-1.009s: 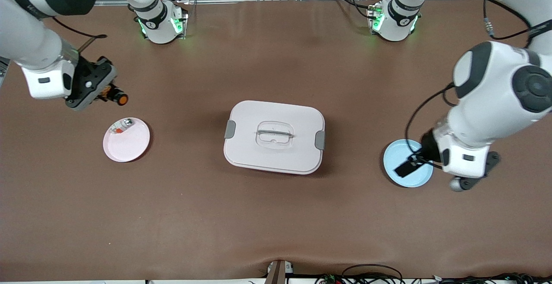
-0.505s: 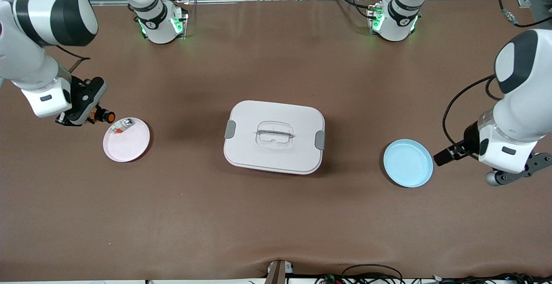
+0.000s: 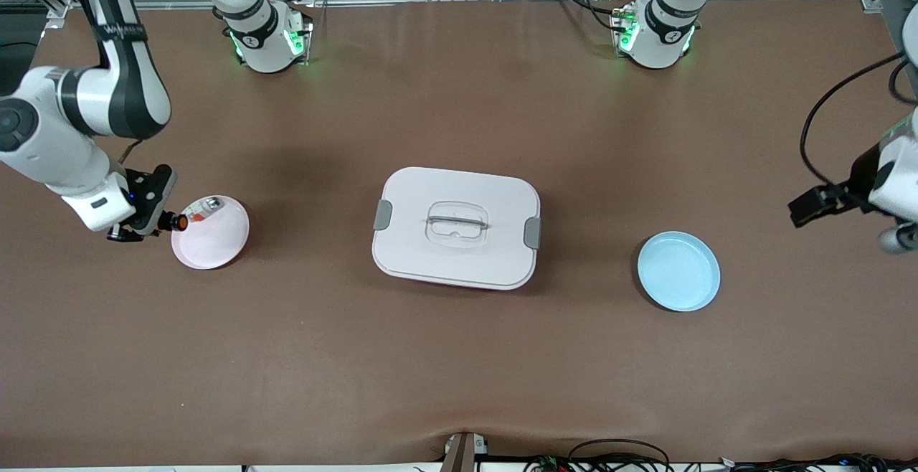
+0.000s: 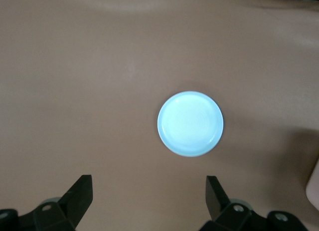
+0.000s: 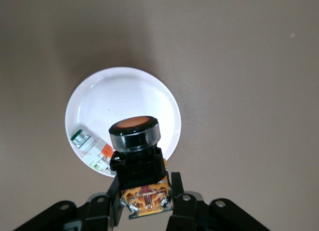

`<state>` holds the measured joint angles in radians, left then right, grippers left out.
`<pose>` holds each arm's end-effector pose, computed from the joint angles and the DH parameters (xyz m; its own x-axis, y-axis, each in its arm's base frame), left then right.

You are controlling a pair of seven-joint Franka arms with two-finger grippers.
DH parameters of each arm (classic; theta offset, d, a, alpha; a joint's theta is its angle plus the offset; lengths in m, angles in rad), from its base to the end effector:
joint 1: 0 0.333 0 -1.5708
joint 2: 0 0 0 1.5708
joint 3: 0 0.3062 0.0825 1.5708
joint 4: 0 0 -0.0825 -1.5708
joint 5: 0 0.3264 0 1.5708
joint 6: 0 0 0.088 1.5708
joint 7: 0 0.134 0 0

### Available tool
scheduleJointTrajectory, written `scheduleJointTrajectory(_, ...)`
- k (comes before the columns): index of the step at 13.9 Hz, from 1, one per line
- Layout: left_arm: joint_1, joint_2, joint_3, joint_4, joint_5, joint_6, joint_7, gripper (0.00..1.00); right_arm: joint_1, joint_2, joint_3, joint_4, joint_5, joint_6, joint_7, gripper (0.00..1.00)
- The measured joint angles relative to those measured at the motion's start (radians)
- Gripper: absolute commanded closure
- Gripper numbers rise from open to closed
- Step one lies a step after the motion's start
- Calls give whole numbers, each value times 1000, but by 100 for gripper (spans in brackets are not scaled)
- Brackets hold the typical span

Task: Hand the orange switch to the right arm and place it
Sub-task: 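Lower the switch onto the white plate with the right gripper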

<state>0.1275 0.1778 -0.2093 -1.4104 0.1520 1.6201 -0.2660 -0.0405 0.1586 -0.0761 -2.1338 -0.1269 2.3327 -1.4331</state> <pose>0.5550 -0.0154 0.5682 0.9818 0.1786 0.0644 0.1845 -0.9776 -0.1016 0.5189 -0.0648 0.3388 0.1681 0.9806 -0.1011 0.9852 -0.1638 0.0499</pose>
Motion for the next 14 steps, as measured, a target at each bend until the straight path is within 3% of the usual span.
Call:
scheduleJointTrajectory(5, -35, -128, 61, -87, -27, -64, 103, 0, -7, 101, 1, -46, 0, 146, -6, 100)
scheduleJointTrajectory(14, -75, -215, 135, -168, -85, -70, 216, 0, -8, 203, 3, -92, 4, 249, -6, 100)
